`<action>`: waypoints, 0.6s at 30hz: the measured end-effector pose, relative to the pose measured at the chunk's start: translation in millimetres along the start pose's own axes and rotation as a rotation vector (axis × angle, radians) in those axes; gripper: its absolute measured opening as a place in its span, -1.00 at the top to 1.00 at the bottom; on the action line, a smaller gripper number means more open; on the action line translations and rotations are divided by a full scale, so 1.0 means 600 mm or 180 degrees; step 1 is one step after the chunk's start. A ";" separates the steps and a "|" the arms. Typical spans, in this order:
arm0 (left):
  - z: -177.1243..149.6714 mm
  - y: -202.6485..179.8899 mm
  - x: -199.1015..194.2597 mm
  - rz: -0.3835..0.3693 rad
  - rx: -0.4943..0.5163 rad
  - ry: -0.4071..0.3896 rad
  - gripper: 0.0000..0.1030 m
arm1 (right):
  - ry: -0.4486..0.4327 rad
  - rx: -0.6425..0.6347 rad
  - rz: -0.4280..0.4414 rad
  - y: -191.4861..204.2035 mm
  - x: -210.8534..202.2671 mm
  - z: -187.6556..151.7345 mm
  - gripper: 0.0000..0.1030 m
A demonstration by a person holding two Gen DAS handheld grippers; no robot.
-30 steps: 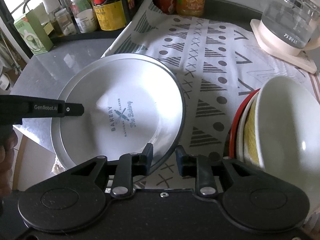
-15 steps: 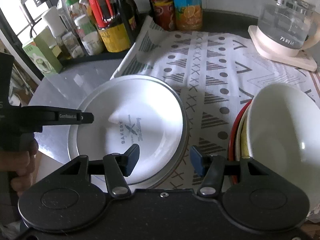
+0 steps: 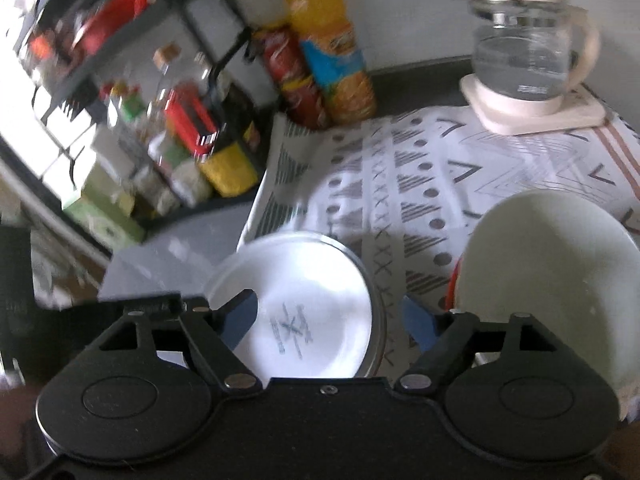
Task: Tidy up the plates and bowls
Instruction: 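Open both grippers and withdraw from the plate stack, then move both grippers to the rim of the red-and-black bowl stack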
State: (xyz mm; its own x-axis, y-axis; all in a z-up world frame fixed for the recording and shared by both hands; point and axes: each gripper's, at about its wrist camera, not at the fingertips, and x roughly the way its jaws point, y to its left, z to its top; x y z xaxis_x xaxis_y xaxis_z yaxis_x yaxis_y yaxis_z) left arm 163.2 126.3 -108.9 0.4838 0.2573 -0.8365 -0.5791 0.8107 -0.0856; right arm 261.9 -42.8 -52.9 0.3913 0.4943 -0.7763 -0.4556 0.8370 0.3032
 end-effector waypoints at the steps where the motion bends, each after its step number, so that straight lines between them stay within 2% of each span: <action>1: 0.002 -0.004 -0.006 -0.0020 0.0008 -0.0013 -0.39 | -0.0061 0.0100 0.0000 -0.005 -0.007 0.005 -0.57; 5: 0.012 -0.026 -0.028 -0.0114 0.0051 -0.0063 -0.62 | -0.0225 0.0249 0.0014 -0.018 -0.031 0.017 -0.71; 13: 0.009 -0.078 -0.050 -0.0328 0.0169 -0.0055 -0.64 | -0.0359 0.0358 -0.0143 -0.052 -0.059 0.015 -0.79; 15: 0.007 -0.092 -0.049 -0.0360 0.0228 -0.0031 -0.64 | -0.0381 0.0362 -0.0208 -0.060 -0.065 0.013 -0.89; 18: 0.002 -0.114 -0.047 -0.0416 0.0306 0.0005 -0.64 | -0.0430 0.0467 -0.0287 -0.080 -0.077 0.012 -0.94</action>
State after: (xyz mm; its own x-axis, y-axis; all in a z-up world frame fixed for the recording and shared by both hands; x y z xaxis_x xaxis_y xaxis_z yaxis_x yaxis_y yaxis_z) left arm 189.7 64.2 -78.7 0.5498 0.1455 -0.8225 -0.4458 0.8838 -0.1417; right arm 271.5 -104.0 -27.6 0.5333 0.4346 -0.7257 -0.2965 0.8996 0.3208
